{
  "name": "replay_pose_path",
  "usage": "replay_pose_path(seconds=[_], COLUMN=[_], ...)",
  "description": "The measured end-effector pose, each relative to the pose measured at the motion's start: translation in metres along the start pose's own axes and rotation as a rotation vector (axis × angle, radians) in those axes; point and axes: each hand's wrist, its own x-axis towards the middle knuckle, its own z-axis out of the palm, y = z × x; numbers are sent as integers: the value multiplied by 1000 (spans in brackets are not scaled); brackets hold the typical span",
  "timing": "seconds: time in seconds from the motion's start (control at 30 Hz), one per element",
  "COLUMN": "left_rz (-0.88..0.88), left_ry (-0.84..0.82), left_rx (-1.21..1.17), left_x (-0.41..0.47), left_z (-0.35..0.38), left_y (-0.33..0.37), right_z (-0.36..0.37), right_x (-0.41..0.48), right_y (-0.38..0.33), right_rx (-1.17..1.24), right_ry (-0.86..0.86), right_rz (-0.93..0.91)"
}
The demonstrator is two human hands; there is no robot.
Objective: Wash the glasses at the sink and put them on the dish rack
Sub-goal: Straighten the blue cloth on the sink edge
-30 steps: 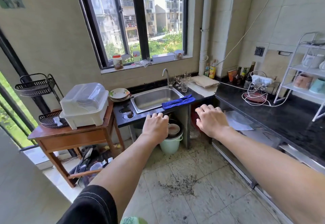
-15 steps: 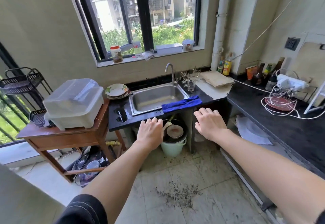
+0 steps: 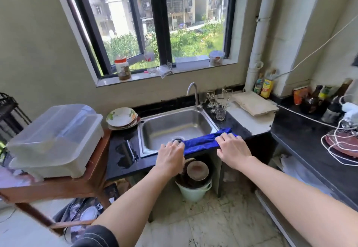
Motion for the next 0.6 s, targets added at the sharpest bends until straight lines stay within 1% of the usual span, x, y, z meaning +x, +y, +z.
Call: replay_pose_path(seconds=[0.3,0.4,0.6], left_rz=[46,18,-59], left_ry=[-58,-54,-123], left_rx=[-43,-45,-39], left_x=[140,189,286], left_z=[42,55,79], left_y=[-21,-29,-41], right_z=[43,64,104], right_x=[121,170,272], right_y=[51,67,100], right_rx=[22,28,83], right_ry=[-48,-62,-126], right_rz=[55,23,-24])
